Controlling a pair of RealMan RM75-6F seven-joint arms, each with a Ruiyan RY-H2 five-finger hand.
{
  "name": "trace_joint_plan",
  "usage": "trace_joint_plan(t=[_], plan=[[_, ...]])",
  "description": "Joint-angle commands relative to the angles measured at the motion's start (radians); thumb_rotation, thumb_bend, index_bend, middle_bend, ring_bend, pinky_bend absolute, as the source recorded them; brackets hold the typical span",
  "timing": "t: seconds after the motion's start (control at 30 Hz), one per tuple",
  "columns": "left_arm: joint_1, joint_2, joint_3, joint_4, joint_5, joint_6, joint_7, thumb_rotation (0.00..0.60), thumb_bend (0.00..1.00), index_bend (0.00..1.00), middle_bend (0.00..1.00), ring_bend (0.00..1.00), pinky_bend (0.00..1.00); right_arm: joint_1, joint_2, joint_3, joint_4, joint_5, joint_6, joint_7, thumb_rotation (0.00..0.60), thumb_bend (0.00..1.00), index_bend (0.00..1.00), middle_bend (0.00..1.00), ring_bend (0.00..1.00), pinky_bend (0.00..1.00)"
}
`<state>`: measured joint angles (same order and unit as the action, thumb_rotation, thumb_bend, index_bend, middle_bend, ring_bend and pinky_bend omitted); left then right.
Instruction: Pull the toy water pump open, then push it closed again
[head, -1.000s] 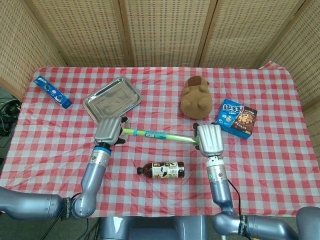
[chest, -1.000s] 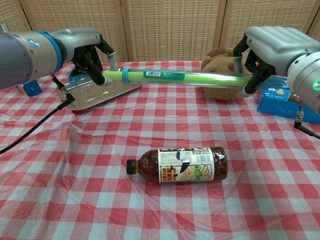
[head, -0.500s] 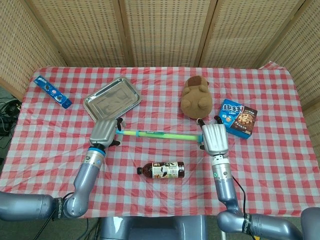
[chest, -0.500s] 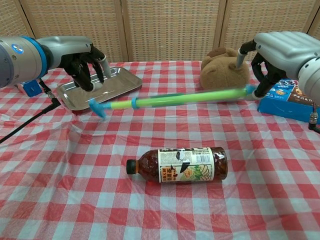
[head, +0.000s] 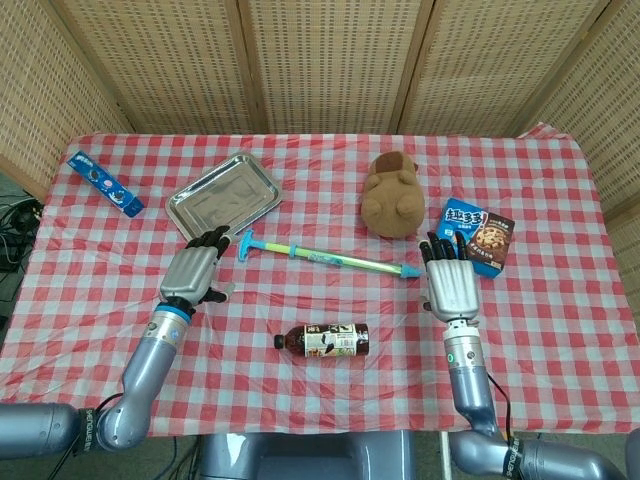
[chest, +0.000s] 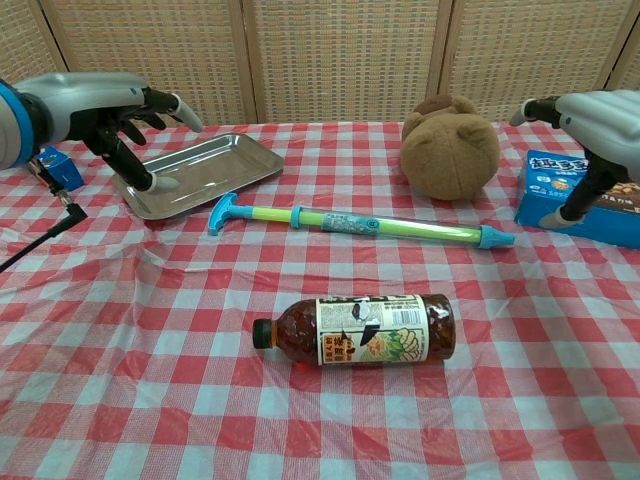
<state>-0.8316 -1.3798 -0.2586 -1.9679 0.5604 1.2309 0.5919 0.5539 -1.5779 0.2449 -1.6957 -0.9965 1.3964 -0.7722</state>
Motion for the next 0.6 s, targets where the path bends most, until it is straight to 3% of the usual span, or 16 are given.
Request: trace_joint_plan(t=[0.03,0.17,0.23,0.4,0.6], plan=[[0.064,0.043,0.039,-0.051,0.109,0.036,-0.068,0.6,0.36,0.15,0.0,0.02,0.1,-0.028,0.023,-0.026,-0.02,-0.032,0.016,0.04,0.6,0.19,0.15,0.13,0.12,0.0],[0.169,0.098,0.124,-0.092,0.349,0.098,-0.18,0.6,0.35,0.11,0.0,0.0,0.05,-0.084,0.073,-0.102,-0.047,-0.15,0.044,0.143,0.6,0.18,0.11,0.03,0.01,0.0],[0.221,0.115,0.177,-0.084,0.47,0.139,-0.218,0.6,0.35,0.08,0.0,0.0,0.02,-0.111,0.097,-0.142,-0.048,-0.221,0.06,0.2,0.6,0.18,0.08,0.0,0.0,0.0],[0.318,0.129,0.306,-0.028,0.682,0.248,-0.183,0.6,0.33,0.0,0.0,0.0,0.0,-0.163,0.136,-0.233,-0.006,-0.373,0.112,0.285,0.6,0.15,0.01,0.0,0.0,0.0],[0.467,0.08,0.406,0.105,0.889,0.435,-0.179,0.6,0.16,0.0,0.0,0.0,0.0,-0.238,0.157,-0.3,0.077,-0.493,0.193,0.387,0.6,0.11,0.0,0.0,0.0,0.0]])
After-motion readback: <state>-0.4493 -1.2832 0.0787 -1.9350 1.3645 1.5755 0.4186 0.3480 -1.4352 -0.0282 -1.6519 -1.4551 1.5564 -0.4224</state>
